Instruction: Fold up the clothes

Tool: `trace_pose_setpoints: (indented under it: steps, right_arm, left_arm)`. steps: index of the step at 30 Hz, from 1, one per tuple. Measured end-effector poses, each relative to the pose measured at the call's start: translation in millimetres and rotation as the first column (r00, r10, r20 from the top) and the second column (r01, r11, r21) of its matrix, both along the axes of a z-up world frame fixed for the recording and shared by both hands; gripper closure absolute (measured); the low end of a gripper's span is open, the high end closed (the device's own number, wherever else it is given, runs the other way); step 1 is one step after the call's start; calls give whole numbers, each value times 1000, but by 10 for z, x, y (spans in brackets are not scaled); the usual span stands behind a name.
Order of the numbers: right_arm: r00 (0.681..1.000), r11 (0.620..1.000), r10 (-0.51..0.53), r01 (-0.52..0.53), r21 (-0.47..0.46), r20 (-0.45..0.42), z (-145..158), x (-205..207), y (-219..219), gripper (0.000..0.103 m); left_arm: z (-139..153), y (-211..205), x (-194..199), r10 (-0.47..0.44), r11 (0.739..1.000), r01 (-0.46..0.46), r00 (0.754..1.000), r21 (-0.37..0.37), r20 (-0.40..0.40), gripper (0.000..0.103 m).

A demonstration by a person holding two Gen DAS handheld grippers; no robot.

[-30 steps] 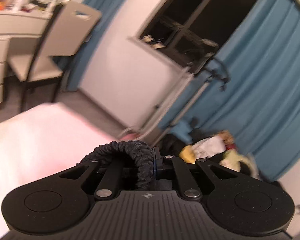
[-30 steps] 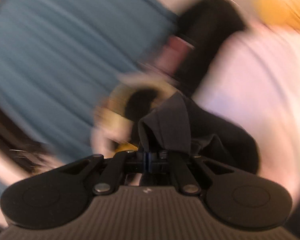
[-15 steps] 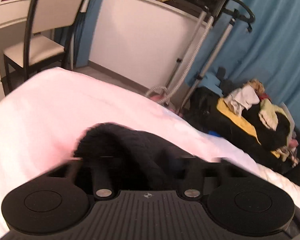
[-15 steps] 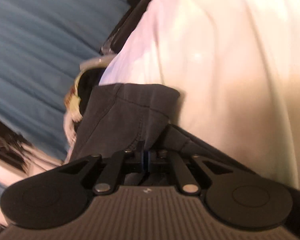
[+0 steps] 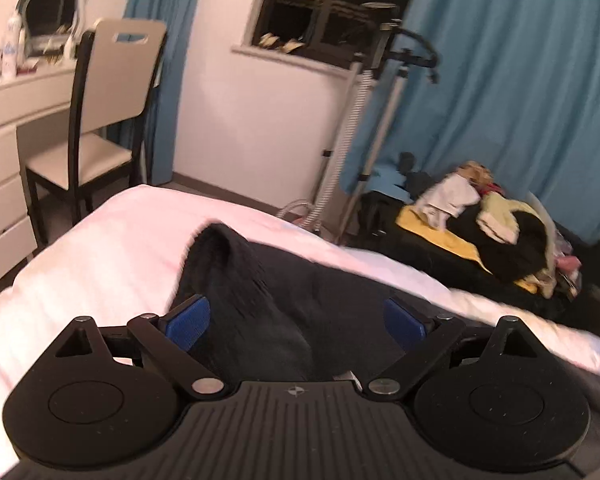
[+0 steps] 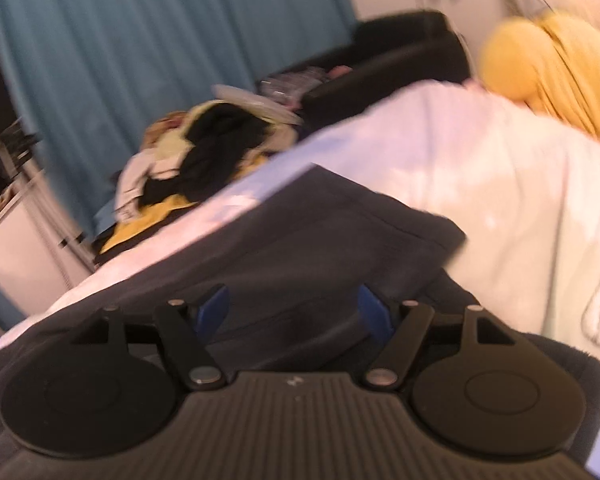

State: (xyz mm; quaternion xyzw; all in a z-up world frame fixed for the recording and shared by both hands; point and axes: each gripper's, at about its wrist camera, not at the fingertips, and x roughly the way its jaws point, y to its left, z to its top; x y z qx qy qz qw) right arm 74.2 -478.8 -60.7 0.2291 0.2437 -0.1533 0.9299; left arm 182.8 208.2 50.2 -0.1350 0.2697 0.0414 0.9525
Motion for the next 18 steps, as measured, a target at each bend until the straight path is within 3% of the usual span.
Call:
trace_pose_setpoints:
  steps: [3,7,10,14,18]
  right_arm:
    - [998,998,60,-59,-37,30,255,84,163,30]
    - [989,992,126,-126,-10,71,404,17,472,30]
    - [983,983,177,-175,-61,44,459,-87,720,31]
    - [965,963,261,-263,-52,-35,255,-85,923,31]
    - [960,960,272,-275,-47,-62,93,110,987,34]
  left_arm:
    - [-26,-540,-347,-52,999,52,999,17,2,8]
    - [-74,-1322,-655,-157,987,156,987,30,22,8]
    - [-176,-1810,-773,-220,974,217,975,66,36,7]
    - [-465,-2280,-850,-291,951,285,957,121,26,7]
    - [-792,-2448,-858,-325,937,324,946,132,-9,7]
